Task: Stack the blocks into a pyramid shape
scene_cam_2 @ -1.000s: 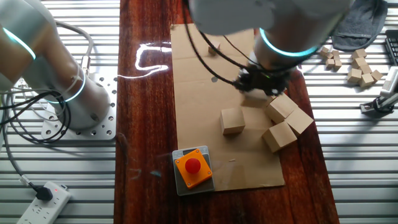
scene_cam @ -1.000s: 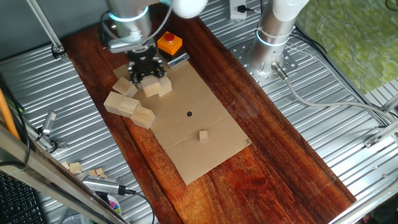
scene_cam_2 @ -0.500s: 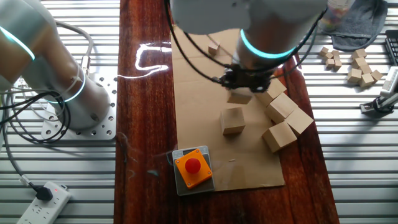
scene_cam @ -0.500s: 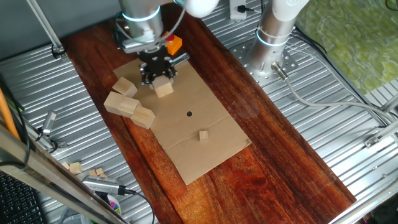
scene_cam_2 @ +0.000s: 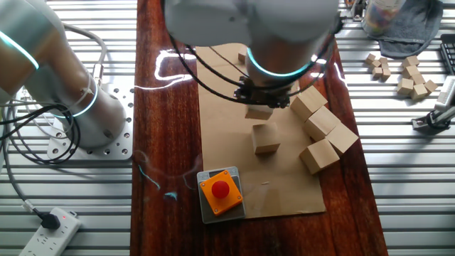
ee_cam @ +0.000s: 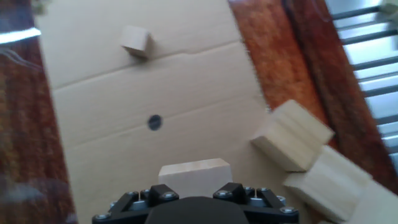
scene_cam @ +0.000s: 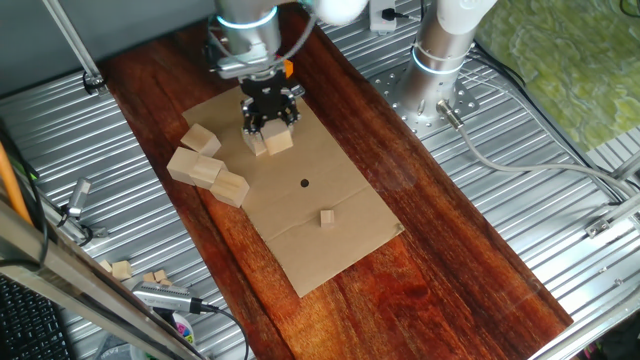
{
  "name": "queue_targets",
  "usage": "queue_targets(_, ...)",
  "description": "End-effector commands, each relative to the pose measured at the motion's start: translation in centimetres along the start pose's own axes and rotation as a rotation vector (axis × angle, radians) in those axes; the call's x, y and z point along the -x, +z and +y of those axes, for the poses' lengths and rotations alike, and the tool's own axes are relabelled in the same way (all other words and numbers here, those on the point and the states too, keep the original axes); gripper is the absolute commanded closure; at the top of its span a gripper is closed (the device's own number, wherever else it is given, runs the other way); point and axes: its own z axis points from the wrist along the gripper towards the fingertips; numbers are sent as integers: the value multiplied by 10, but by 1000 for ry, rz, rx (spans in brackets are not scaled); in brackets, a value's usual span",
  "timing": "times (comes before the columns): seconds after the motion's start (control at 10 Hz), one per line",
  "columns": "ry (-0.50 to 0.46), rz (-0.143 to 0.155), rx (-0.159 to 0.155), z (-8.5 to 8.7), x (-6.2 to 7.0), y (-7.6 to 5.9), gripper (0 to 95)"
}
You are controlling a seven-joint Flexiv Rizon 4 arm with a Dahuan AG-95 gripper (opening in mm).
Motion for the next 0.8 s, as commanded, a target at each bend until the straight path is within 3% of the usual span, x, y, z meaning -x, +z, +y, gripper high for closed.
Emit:
queue_targets(0.1,-127,5,-47,-1,2,6,950)
queue_targets(0.6,-165,16,-89,-1,10,14,950)
queue_targets(0.8,-173,13,-98,0,8,17,950)
